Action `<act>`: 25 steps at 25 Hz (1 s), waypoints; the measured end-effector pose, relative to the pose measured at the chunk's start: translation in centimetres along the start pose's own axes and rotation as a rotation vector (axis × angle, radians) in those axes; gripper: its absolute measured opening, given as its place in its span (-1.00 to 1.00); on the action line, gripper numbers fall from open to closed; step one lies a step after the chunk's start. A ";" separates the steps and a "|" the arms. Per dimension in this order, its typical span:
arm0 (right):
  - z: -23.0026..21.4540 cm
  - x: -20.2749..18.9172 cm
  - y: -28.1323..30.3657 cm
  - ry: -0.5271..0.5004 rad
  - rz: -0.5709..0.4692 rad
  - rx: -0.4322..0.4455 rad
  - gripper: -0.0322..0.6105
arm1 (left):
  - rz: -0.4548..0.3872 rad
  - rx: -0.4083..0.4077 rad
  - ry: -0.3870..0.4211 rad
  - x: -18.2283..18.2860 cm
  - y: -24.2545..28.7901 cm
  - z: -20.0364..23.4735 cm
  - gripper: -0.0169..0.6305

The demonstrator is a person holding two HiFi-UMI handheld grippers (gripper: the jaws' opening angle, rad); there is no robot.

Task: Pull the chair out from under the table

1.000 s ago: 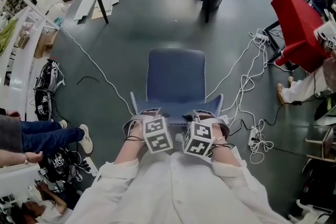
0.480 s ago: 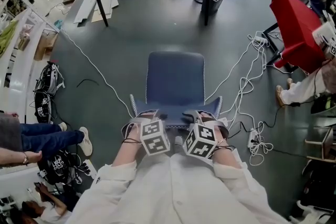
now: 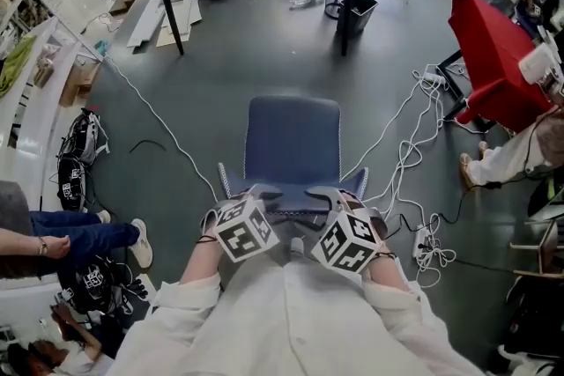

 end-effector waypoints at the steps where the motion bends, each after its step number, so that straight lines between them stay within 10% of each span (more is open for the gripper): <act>1: -0.1 0.2 -0.7 -0.001 -0.013 -0.017 -0.17 | -0.030 0.012 -0.019 0.4 -0.6 0.0 -0.21; 14: -2.3 3.7 -10.4 0.182 -0.469 -0.223 -0.38 | -0.578 0.199 -0.256 5.6 -9.4 1.0 -0.32; 25: -2.4 4.2 -14.0 0.291 -0.686 -0.304 -0.80 | -0.807 0.369 -0.265 8.0 -13.1 0.1 -0.80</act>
Point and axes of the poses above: the fingertips, and each gripper's own axes: y forward along the fingers, z to its left, x out of its top, the point moved 6 cm from there along -y, backward along the fingers, and after that the axes turned 2 degrees about y, right-handed, at the moved point
